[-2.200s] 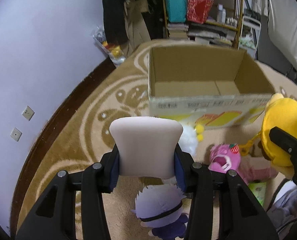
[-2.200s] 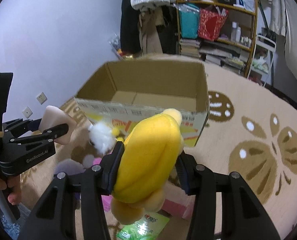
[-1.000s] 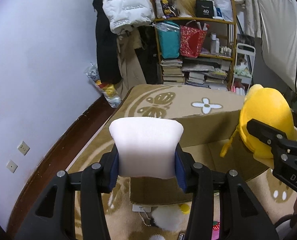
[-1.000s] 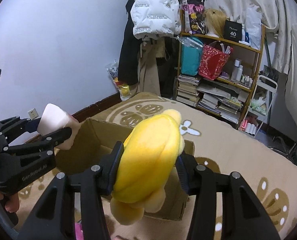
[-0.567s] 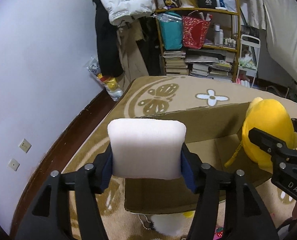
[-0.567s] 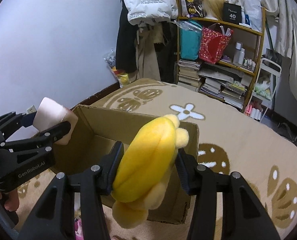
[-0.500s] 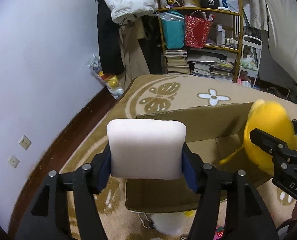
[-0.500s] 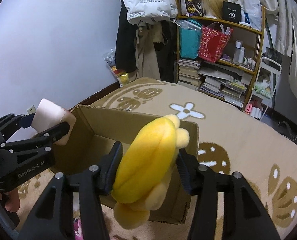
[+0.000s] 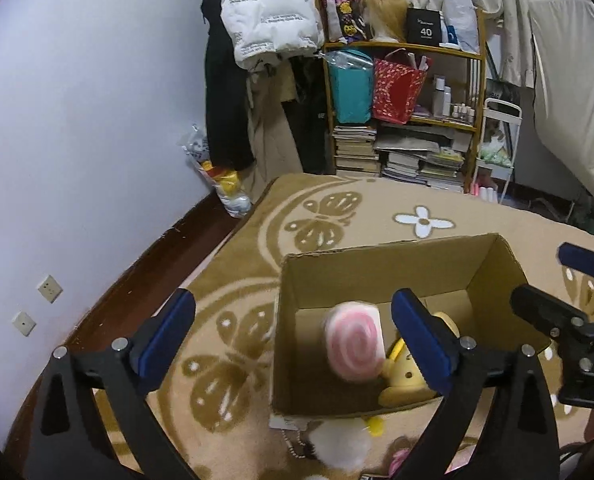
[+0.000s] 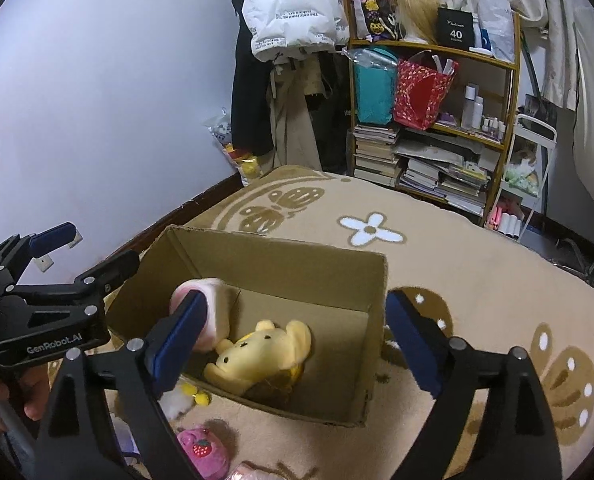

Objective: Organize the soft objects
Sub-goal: 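Release the roll-cake plush into the box while the right tool drops the yellow bear in, then grasp the white-haired purple doll with the left tool while the right tool grasps the pink bear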

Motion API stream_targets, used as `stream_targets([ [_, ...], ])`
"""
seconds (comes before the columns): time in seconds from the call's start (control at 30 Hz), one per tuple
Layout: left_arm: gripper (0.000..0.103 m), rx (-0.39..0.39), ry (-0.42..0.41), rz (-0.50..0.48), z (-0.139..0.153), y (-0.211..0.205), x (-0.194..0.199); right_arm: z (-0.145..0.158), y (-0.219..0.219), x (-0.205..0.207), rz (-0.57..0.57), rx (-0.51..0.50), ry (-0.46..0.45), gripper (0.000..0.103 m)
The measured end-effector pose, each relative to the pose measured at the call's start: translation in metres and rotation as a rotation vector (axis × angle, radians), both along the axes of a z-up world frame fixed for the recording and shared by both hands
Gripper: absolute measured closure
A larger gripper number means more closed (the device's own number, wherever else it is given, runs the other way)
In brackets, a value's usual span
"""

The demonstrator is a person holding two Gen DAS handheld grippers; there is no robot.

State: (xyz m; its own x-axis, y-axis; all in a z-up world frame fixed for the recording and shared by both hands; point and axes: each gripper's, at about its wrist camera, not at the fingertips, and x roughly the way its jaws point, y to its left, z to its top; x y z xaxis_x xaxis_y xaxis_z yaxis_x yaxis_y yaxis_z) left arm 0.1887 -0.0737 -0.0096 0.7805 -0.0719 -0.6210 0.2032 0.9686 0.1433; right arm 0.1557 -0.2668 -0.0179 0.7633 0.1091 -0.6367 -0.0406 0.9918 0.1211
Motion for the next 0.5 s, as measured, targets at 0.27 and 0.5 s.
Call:
stream_targets([
  [0.27,0.0,-0.021,0.012,0.064,0.015,0.029,-0.024,0.01,0.0,-0.018,-0.012,0.014,0.005,0.0],
  [0.5,0.0,-0.033,0.033,0.125,0.027,0.053,-0.053,0.019,0.007,-0.044,0.0,0.026,0.001,0.0],
])
